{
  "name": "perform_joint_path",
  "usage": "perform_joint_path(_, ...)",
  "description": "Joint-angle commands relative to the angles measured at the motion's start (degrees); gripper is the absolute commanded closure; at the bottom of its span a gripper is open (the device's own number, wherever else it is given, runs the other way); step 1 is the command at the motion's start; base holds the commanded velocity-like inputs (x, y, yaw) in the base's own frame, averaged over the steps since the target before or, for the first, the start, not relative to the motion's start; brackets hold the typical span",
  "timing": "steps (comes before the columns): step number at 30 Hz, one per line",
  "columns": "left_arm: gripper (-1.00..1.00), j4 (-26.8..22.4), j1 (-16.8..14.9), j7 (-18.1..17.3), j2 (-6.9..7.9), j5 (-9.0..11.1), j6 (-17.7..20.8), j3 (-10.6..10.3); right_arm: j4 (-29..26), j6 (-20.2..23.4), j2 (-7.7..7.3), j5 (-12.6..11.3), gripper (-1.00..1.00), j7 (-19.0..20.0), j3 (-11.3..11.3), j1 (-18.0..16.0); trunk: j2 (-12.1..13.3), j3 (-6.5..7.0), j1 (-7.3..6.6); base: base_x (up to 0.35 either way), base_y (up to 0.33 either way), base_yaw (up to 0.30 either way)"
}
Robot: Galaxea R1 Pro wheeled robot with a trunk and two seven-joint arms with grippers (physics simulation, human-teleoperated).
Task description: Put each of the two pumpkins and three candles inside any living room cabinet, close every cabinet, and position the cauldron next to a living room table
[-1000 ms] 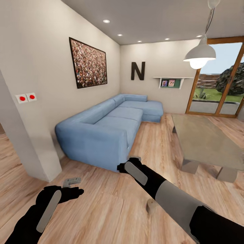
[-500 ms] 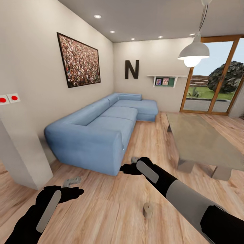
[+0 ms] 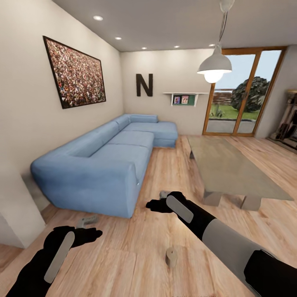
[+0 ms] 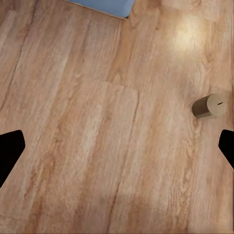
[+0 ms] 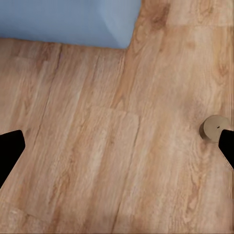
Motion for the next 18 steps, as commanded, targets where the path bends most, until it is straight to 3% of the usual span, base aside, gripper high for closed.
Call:
perform_joint_path(1,-1.0,-0.01,-0.02,0.56,0.06,0.62,0.18,-0.15,-0.04,-0.1,0.0,-0.56,-1.0,-0.48,0.21,-0.08,-0.04,-0.04,0.0,0.102,0.049,-0.286)
perform_joint_path(7,-1.0,0.82,-0.02,0.43,0.0,0.57,0.2,-0.19,-0.04,-0.23,0.0,-0.69,-1.0,-0.36,0.23,-0.08,-0.04,0.09,0.0,0.211,0.133,-0.286)
perform_joint_path(11,-1.0,1.43,-0.02,0.34,0.03,0.72,0.26,-0.17,-0.09,-0.31,0.0,-0.77,-1.0,-0.31,0.25,-0.09,-0.04,0.1,0.0,0.173,0.111,-0.072)
perform_joint_path(18,-1.0,2.16,-0.02,0.25,0.0,1.12,0.38,-0.14,-0.11,-0.36,0.0,-0.82,-1.0,-0.23,0.25,-0.08,-0.04,0.11,0.0,0.021,0.013,-0.008)
